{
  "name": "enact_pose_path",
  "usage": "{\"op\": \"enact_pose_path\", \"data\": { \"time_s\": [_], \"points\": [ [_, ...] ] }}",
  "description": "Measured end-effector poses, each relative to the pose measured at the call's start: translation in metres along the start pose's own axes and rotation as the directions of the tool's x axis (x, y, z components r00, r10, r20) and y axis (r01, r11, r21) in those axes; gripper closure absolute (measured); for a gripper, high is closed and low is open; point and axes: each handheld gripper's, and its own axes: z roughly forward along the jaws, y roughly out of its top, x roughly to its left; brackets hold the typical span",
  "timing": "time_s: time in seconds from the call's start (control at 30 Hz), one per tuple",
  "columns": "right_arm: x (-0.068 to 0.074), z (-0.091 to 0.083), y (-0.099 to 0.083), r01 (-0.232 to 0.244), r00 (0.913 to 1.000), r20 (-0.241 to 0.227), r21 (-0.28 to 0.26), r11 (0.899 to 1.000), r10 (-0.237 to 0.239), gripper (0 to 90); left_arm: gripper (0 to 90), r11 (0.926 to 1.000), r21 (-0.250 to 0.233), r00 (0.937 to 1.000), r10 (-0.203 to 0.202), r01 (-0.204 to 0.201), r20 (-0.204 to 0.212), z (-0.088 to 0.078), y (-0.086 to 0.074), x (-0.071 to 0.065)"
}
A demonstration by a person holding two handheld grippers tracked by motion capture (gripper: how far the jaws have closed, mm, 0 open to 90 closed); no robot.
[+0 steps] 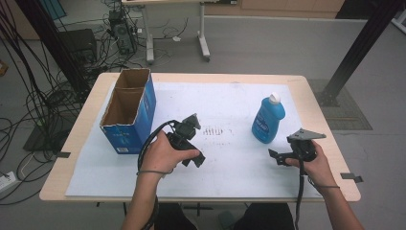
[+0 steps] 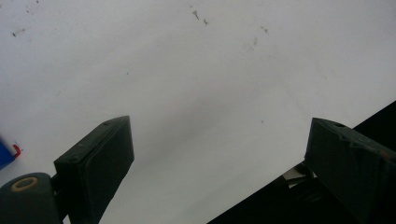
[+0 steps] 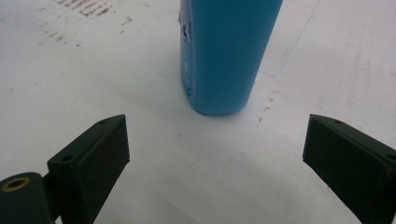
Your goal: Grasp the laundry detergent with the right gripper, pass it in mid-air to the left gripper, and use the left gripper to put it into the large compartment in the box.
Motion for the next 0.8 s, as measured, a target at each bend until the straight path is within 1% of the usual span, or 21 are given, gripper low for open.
{"op": "enact_pose_path", "data": {
  "time_s": [0.1,0.2,0.27,0.37,0.4,0.53,0.6,0.63,0.7,0.8],
  "points": [
    [-0.0005,0.0013,-0.0006,-0.008,0.9998,-0.018,-0.033,0.999,0.007,6.4,8.4,0.9999,-0.01,1.0,0.002,-0.002,0.0,0.0005,0.0001,-0.0006],
    [-0.0019,0.0021,-0.0013,-0.006,0.9998,-0.018,-0.061,0.998,0.005,6.0,8.5,0.9998,-0.016,0.9999,0.008,-0.008,0.01,-0.0004,-0.0004,-0.002],
    [-0.0023,0.0025,-0.0014,-0.006,0.9998,-0.021,-0.079,0.997,0.004,6.0,8.5,0.9998,-0.015,0.9999,0.009,-0.009,0.008,-0.0008,-0.0004,-0.0022],
    [-0.003,0.0029,-0.0007,0.004,0.9999,-0.012,-0.094,0.996,-0.006,6.2,8.5,0.9998,-0.017,1.0,0.006,-0.006,0.004,-0.002,-0.0005,-0.0022],
    [-0.003,0.0029,-0.0007,0.004,0.9999,-0.012,-0.094,0.996,-0.006,6.2,8.5,0.9998,-0.017,1.0,0.006,-0.006,0.004,-0.002,-0.0005,-0.0022],
    [-0.0037,0.0036,0.0005,0.01,0.9997,-0.02,-0.124,0.992,-0.012,6.1,8.5,0.9999,-0.017,1.0,0.003,-0.003,0.002,-0.0039,-0.0007,-0.0028],
    [-0.0042,0.0042,0.0012,0.012,0.9997,-0.017,-0.139,0.99,-0.015,6.4,8.5,0.9998,-0.019,1.0,0.002,-0.002,0.001,-0.0041,-0.0007,-0.0027],
    [-0.0046,0.0045,0.0016,0.007,0.9997,-0.023,-0.151,0.989,-0.01,6.3,8.5,0.9997,-0.023,1.0,0.003,-0.002,0.002,-0.0043,-0.0007,-0.0029],
    [-0.0047,0.0047,0.0023,0.008,0.9997,-0.023,-0.178,0.984,-0.012,6.9,8.4,0.9997,-0.024,1.0,0.003,-0.003,0.002,-0.0042,-0.0007,-0.0034],
    [-0.0049,0.0053,0.0029,0.005,0.9996,-0.025,-0.204,0.979,-0.011,6.9,8.4,0.9997,-0.025,1.0,0.002,-0.002,0.003,-0.0041,-0.001,-0.0041]
  ]
}}
